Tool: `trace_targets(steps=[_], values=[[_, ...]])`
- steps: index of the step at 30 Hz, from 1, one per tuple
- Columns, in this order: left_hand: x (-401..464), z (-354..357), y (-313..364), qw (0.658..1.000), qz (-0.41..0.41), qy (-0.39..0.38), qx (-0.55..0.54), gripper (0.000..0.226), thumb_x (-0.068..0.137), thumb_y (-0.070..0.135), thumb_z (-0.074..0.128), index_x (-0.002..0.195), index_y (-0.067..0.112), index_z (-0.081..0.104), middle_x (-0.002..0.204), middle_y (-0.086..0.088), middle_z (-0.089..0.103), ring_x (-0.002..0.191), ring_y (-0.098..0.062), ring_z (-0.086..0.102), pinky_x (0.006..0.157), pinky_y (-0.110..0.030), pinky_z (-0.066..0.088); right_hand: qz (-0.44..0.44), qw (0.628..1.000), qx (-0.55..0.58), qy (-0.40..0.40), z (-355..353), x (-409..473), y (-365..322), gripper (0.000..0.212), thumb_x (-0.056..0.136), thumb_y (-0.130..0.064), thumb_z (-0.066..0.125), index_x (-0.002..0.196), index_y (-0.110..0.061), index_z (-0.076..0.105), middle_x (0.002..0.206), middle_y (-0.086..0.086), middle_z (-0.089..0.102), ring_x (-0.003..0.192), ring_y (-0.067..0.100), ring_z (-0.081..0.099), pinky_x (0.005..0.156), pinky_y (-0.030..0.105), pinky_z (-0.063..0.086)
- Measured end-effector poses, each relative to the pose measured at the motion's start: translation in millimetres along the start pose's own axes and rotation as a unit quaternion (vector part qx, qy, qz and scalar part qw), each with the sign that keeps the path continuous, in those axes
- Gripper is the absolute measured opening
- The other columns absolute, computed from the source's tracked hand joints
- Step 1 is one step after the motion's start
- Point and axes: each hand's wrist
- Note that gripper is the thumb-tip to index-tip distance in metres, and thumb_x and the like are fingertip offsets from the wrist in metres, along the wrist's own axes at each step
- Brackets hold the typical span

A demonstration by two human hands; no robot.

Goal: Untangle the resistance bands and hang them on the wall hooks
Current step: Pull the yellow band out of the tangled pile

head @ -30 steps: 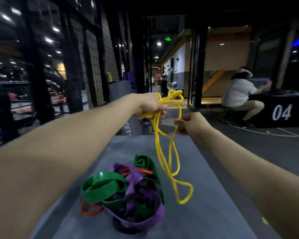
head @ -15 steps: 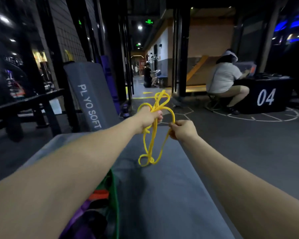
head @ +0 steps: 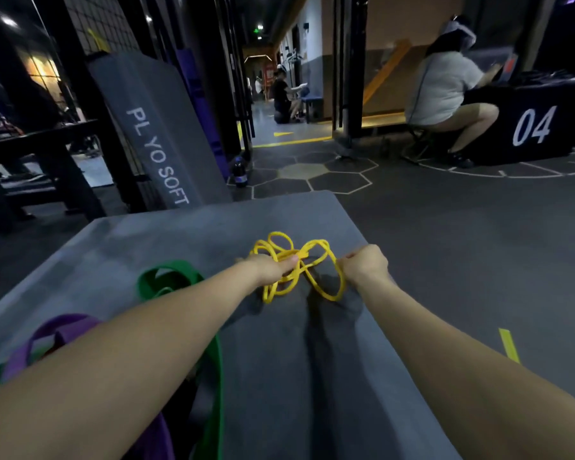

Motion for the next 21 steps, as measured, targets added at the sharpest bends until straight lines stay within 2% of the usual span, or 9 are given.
trace_targets(steps=[2,4,6,10,12,13,16,19,21], values=[[-2.1,0.0,-4.9,0.999,0.040,0.012,-0.028,0.070,0.076,0.074,0.048,0.112,0.017,0.064,0.110,-0.005,0.065,0.108,-0.023,0.057,0.105,-0.041,0.041,-0.008,1.000,0.001,-0.006,-3.3,-6.7,-2.1,0.017,0.084,-0.013,0.058,0.071,-0.003,0.061,0.071,0.009,0.053,0.070,0.025,0.048,0.061,0.029,0.039],[-4.2,-4.0,-9.8,0.998,0.051,0.042,-0.017,0.066,0.076,0.069,0.054,0.112,0.015,0.064,0.117,-0.006,0.064,0.110,-0.025,0.058,0.100,-0.038,0.045,-0.023,1.000,0.005,-0.008,-8.9,-17.0,-6.7,0.021,0.086,-0.018,0.059,0.068,-0.007,0.059,0.068,0.007,0.052,0.071,0.024,0.047,0.063,0.028,0.039],[-13.0,-10.9,-11.1,0.998,0.040,0.022,-0.047,0.060,0.079,0.060,0.059,0.114,0.012,0.063,0.122,-0.008,0.062,0.113,-0.026,0.057,0.097,-0.034,0.045,-0.049,0.999,0.010,-0.009,-16.3,-28.1,-13.8,0.018,0.089,-0.021,0.058,0.075,-0.010,0.061,0.069,0.006,0.052,0.073,0.024,0.048,0.065,0.028,0.039],[-48.0,-31.8,-12.4,0.995,0.010,0.090,0.051,0.060,0.096,0.050,0.036,0.125,0.001,0.054,0.134,-0.016,0.052,0.124,-0.031,0.050,0.097,-0.032,0.041,-0.064,0.998,0.007,0.007,-29.4,-51.9,-28.9,0.018,0.089,-0.020,0.057,0.099,-0.008,0.067,0.098,0.012,0.065,0.092,0.030,0.060,0.074,0.031,0.044],[-71.4,-39.4,-15.9,0.991,0.011,0.115,0.069,0.054,0.100,0.041,0.030,0.126,-0.001,0.052,0.135,-0.017,0.051,0.126,-0.030,0.048,0.100,-0.032,0.039,-0.057,0.998,-0.009,0.006,-34.7,-65.5,-34.6,0.020,0.088,-0.016,0.056,0.104,-0.007,0.067,0.102,0.013,0.065,0.098,0.031,0.060,0.072,0.030,0.043],[-78.2,-39.7,-19.3,0.990,0.014,0.116,0.074,0.048,0.101,0.034,0.033,0.126,-0.001,0.052,0.135,-0.017,0.051,0.126,-0.030,0.049,0.100,-0.032,0.039,-0.057,0.998,-0.017,0.001,-37.6,-73.0,-36.9,0.022,0.087,-0.013,0.056,0.105,-0.006,0.067,0.099,0.012,0.064,0.093,0.031,0.059,0.070,0.029,0.042],[-92.6,-27.2,-30.6,0.997,0.008,0.074,0.030,0.034,0.095,0.016,0.047,0.122,-0.003,0.054,0.127,-0.017,0.058,0.118,-0.030,0.056,0.095,-0.033,0.045,-0.064,0.997,-0.033,-0.018,-43.3,-94.7,-36.2,0.021,0.086,-0.007,0.054,0.100,0.002,0.067,0.085,0.011,0.057,0.078,0.026,0.052,0.065,0.029,0.039],[-96.0,-5.6,-31.5,0.999,0.024,0.039,-0.012,0.035,0.091,0.015,0.053,0.123,0.000,0.053,0.120,-0.011,0.059,0.109,-0.027,0.059,0.092,-0.033,0.047,-0.056,0.995,-0.061,-0.048,-42.1,-104.8,-24.7,0.015,0.088,-0.007,0.053,0.090,-0.002,0.067,0.083,0.010,0.055,0.075,0.023,0.050,0.064,0.027,0.038],[-99.6,6.6,-24.5,0.998,0.039,0.014,-0.057,0.036,0.093,0.014,0.051,0.127,0.002,0.047,0.126,-0.006,0.052,0.114,-0.025,0.053,0.095,-0.030,0.043,-0.042,0.993,-0.074,-0.080,-39.1,-103.9,-16.3,0.012,0.088,-0.007,0.055,0.084,-0.005,0.065,0.083,0.010,0.054,0.076,0.022,0.049,0.064,0.028,0.038]])
Point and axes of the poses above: each hand's wrist, its own x-axis towards the middle knuckle, its own z-axis out of the palm, y = z × x
